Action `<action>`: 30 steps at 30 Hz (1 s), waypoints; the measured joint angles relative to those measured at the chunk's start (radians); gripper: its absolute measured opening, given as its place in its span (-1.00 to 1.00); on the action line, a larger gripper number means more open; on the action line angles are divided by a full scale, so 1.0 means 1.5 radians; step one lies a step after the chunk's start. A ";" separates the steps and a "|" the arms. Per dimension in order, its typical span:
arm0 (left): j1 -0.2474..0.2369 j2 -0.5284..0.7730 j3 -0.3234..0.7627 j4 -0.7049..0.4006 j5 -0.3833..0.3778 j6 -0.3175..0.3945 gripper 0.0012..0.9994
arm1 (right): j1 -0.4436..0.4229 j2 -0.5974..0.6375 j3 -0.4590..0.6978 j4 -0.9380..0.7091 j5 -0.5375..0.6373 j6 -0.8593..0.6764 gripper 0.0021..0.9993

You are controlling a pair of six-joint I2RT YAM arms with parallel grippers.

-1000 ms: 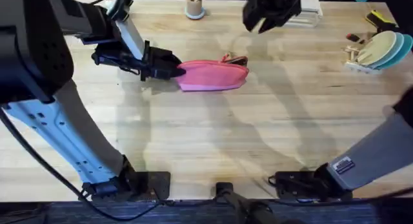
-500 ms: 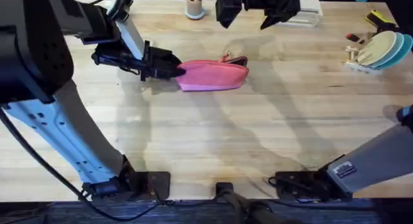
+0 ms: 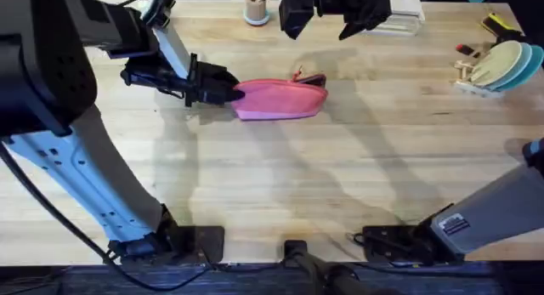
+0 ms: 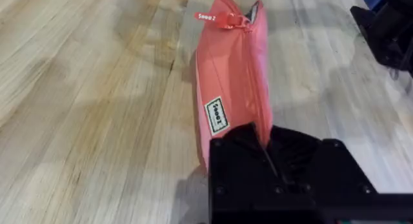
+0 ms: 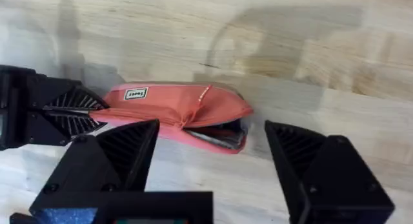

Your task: Unzip the bag, pick up the pens from the table one at a time and place them inside, then zip the bag closed.

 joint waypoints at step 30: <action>0.000 0.000 0.000 0.000 0.000 0.000 -0.92 | 0.051 0.073 0.000 -0.009 0.000 0.169 1.00</action>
